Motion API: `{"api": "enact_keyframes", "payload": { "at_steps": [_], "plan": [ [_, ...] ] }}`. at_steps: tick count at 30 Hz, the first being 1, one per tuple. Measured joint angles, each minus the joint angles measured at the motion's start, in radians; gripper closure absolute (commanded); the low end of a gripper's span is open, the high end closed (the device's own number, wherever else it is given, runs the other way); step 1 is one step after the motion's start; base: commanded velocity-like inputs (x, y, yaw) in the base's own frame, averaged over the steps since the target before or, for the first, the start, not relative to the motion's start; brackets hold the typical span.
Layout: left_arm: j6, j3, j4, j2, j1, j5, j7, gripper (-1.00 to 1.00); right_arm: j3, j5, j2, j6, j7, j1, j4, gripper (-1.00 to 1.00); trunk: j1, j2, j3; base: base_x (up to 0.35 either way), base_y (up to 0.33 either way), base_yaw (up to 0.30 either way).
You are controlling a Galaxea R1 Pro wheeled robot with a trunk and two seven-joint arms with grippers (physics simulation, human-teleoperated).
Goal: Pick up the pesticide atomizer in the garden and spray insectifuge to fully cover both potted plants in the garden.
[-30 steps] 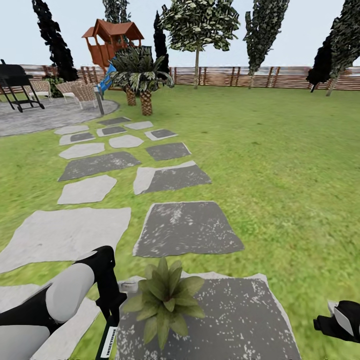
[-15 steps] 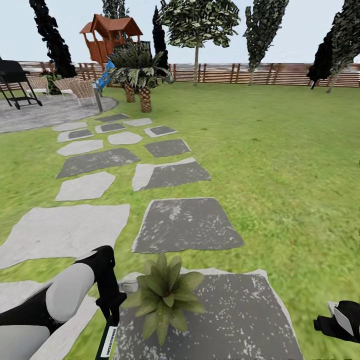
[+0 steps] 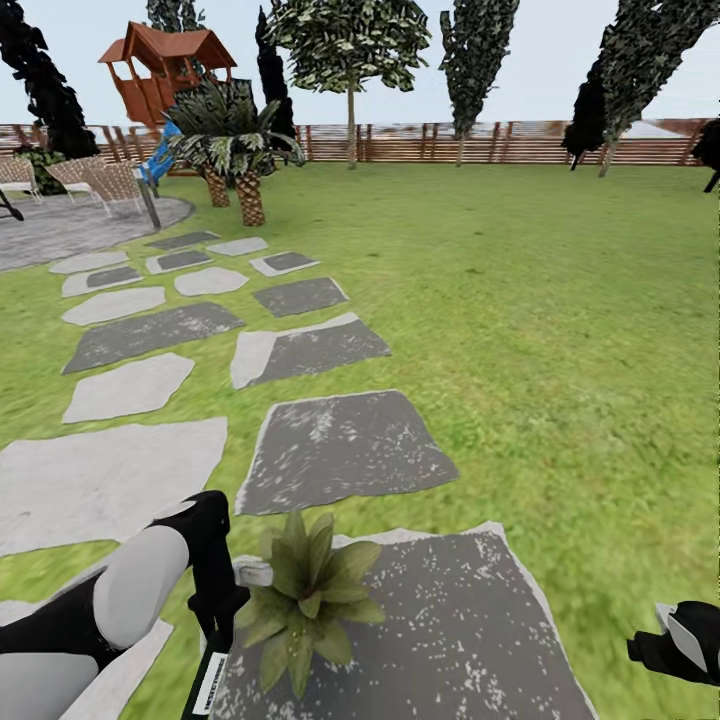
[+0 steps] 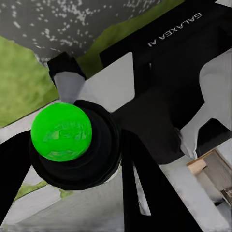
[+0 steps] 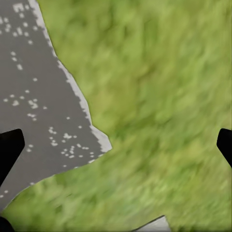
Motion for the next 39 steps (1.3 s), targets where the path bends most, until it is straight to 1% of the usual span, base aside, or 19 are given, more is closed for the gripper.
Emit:
{"api": "enact_keyframes", "payload": {
  "at_steps": [2,5,9,16,22,25,30,35,39],
  "plan": [
    [0.0,-0.03,0.0,0.0,0.0,0.0,0.0,1.0,0.001,0.0,0.0,0.0,0.0,0.0,0.0,-1.0,0.0,0.0,0.0,0.0,0.0,-0.017],
    [0.0,-0.039,0.001,0.0,0.0,0.001,0.0,1.0,0.001,0.0,0.0,0.0,0.0,0.0,0.0,-1.0,0.0,0.0,0.0,0.0,0.0,-0.004],
    [0.0,-0.041,0.001,0.0,0.0,0.001,0.0,1.0,0.001,0.0,0.0,0.0,0.0,0.0,0.0,-1.0,0.0,0.0,0.0,0.0,0.091,-0.048],
    [0.0,-0.041,0.003,0.0,0.0,0.001,0.0,1.0,0.0,0.0,0.0,0.0,0.0,0.0,0.0,-1.0,0.0,0.0,-0.002,0.0,0.084,-0.246],
    [0.0,-0.041,0.003,0.001,0.0,0.001,0.0,1.0,0.001,0.0,0.0,0.0,-0.001,0.0,0.0,-1.0,0.0,0.0,-0.002,0.0,0.008,-0.034],
    [0.0,-0.041,0.003,0.001,0.0,0.001,0.0,1.0,0.001,0.0,0.001,0.0,0.0,0.0,0.0,-1.0,0.0,0.0,-0.002,0.0,0.201,-0.086],
    [0.0,-0.041,0.003,0.0,0.0,0.001,0.0,1.0,0.001,0.0,0.0,0.0,0.0,0.0,0.0,-1.0,0.0,0.0,-0.003,0.0,0.217,-0.253],
    [0.0,-0.041,0.005,0.0,0.0,0.001,0.0,1.0,0.001,0.0,0.0,0.0,0.0,0.0,0.0,-1.0,0.0,0.0,-0.002,0.0,0.021,-0.221],
    [0.0,-0.041,0.007,0.001,0.001,0.001,0.0,1.0,0.001,0.0,0.0,0.0,-0.001,0.0,0.0,-1.0,0.0,0.0,-0.002,0.0,0.001,-0.028]
  ]
}}
